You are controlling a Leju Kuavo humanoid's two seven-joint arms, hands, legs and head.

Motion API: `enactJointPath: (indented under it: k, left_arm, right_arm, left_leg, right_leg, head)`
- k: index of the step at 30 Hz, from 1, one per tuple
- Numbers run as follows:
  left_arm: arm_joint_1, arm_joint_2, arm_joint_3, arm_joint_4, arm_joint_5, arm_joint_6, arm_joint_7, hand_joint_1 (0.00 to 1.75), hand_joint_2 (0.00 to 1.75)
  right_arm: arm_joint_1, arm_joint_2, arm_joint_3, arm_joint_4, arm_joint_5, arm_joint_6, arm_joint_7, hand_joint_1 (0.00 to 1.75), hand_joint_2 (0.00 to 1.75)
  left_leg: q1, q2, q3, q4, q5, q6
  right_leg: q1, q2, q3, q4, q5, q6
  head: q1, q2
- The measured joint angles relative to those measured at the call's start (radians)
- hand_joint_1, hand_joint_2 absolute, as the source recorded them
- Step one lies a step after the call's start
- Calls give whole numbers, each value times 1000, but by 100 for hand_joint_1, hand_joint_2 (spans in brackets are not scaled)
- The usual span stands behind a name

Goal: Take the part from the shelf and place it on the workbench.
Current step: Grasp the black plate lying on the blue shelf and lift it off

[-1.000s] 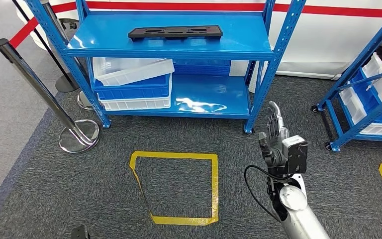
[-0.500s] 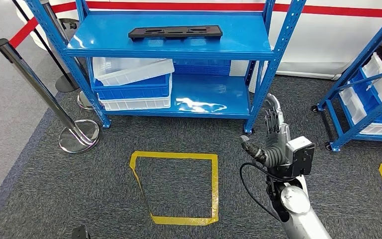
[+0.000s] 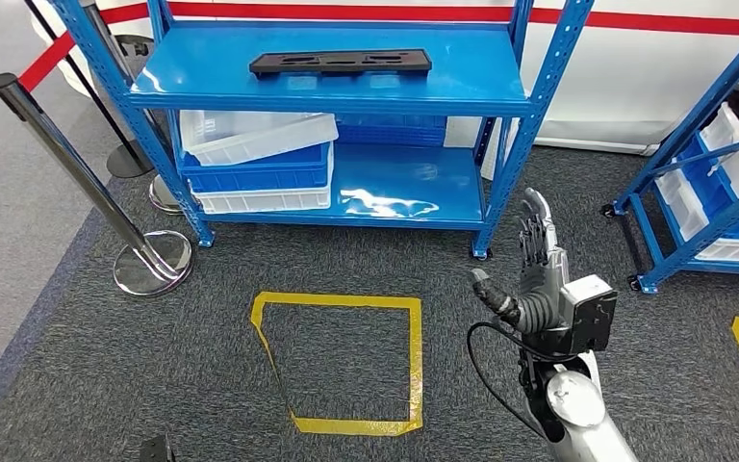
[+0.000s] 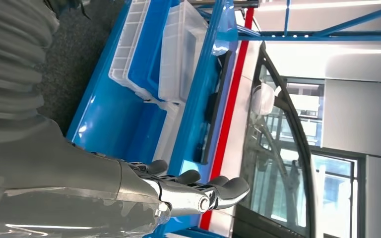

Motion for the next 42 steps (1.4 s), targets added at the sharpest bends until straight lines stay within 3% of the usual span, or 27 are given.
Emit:
enactJointPath:
  k: [4,7,8,10,11,12,13,15,17,19,22,24,26,27,28,29,31,33,35,38,41,42]
  left_arm:
    - [0,0,-2,0,0,0,-1,0,0]
    - [0,-1,-5,0,1,0,0,0,0]
    - [-1,-1,-6,0,1,0,1,0,0]
    - [-1,-2,-8,0,2,0,1,0,0]
    - [-1,-2,-8,0,2,1,1,0,0]
    - [0,-2,-9,0,2,1,1,0,0]
    - [0,-2,-10,0,3,1,1,0,0]
    - [0,-3,-14,0,2,2,1,0,0]
    - [-2,-4,-18,0,1,2,0,0,0]
    - [-4,-3,-20,0,0,1,-1,0,0]
    - [-5,-4,-23,0,0,2,0,0,0]
    - [-6,-4,-24,0,0,2,1,0,0]
    - [-8,-5,-24,0,0,2,2,0,0]
    - [-7,-5,-24,0,0,2,3,0,0]
    - [-6,-5,-25,0,-1,2,4,0,0]
    - [-6,-5,-25,0,-1,2,5,0,0]
    - [-7,-3,-25,0,-2,3,5,0,0]
    - [-10,-3,-26,0,-5,3,5,0,0]
    - [-12,-4,-28,0,-8,3,5,0,0]
    - [-10,-3,-31,0,-11,2,7,0,0]
    - [-11,-2,-37,0,-14,-2,10,0,0]
    - [-11,-2,-39,0,-14,-4,11,0,0]
  right_arm:
    - [14,-1,0,-35,2,12,-32,0,0]
    - [20,-5,0,-65,7,17,-52,0,0]
    - [20,-7,0,-72,8,17,-55,0,0]
    - [25,-10,1,-81,8,18,-57,0,0]
    - [29,-10,1,-85,8,18,-58,0,0]
    - [33,-11,1,-89,8,19,-58,0,0]
    - [36,-12,1,-93,8,21,-59,0,0]
    - [38,-15,1,-101,9,28,-59,0,0]
    - [38,-17,1,-109,14,34,-60,0,0]
    - [41,-18,2,-116,20,37,-60,0,0]
    - [44,-18,3,-125,26,40,-60,0,0]
    - [44,-18,3,-132,27,42,-59,0,0]
    - [45,-18,3,-135,28,43,-58,0,0]
    - [46,-18,3,-136,28,43,-58,0,0]
    - [47,-18,3,-136,29,43,-56,0,0]
    - [48,-18,3,-136,30,43,-55,0,0]
    - [48,-18,3,-138,33,42,-53,0,0]
    - [48,-19,3,-141,35,41,-52,0,0]
    - [48,-20,3,-142,38,43,-50,0,0]
    - [49,-24,3,-148,59,46,-38,0,0]
    - [47,-30,4,-149,89,47,-22,0,0]
    - [48,-32,5,-149,98,47,-17,0,0]
  left_leg:
    - [-2,0,-10,9,0,10]
    - [3,5,0,-20,20,29]
    - [6,7,5,-32,27,34]
    - [9,10,8,-41,31,40]
    - [8,10,8,-40,31,39]
    - [8,10,8,-39,29,38]
    - [9,8,9,-37,27,35]
    - [12,4,13,-27,15,24]
    - [11,0,7,-13,2,9]
    - [8,-3,-4,-6,-1,-3]
    - [11,6,-14,14,-15,-12]
    - [10,20,-61,107,-59,-13]
    - [7,26,-138,243,-105,-9]
    - [4,26,-166,283,-107,-5]
    - [-1,26,-177,287,-90,1]
    - [-7,26,-168,252,-54,12]
    - [-22,29,-119,127,22,41]
    - [-34,33,-85,43,49,63]
    - [-41,34,-79,22,49,68]
    - [-29,34,-59,-15,65,65]
    - [-22,30,-50,-29,72,64]
    - [-21,27,-51,-27,71,63]
  right_leg:
    - [-2,0,-3,-4,6,10]
    - [3,-1,-10,5,-2,21]
    - [5,-2,-27,40,-22,21]
    - [7,-4,-87,161,-75,19]
    - [7,-5,-117,215,-90,19]
    - [6,-5,-135,242,-88,20]
    - [6,-5,-136,232,-67,20]
    - [4,-4,-92,124,3,22]
    - [5,1,-49,32,33,16]
    - [10,5,-46,16,23,2]
    - [10,1,-48,17,18,-20]
    - [13,-4,-43,15,15,-31]
    - [21,-8,-41,15,11,-38]
    - [26,-9,-39,15,10,-41]
    - [32,-10,-36,15,8,-44]
    - [37,-10,-32,15,6,-47]
    - [45,-11,-23,14,3,-51]
    - [46,-12,-23,12,3,-48]
    - [40,-14,-26,9,7,-40]
    - [42,-15,-36,30,-13,-24]
    - [32,-14,-112,194,-92,-8]
    - [27,-14,-136,242,-105,-3]
  head:
    - [0,0]
    - [2,0]
    - [4,0]
    - [6,0]
    - [7,0]
    - [7,0]
    - [7,0]
    - [7,0]
    - [9,0]
    - [11,0]
    - [9,0]
    - [7,0]
    - [6,0]
    - [6,0]
    - [6,0]
    - [6,0]
    - [8,0]
    - [11,0]
    - [12,0]
    - [12,0]
    - [14,0]
    - [14,0]
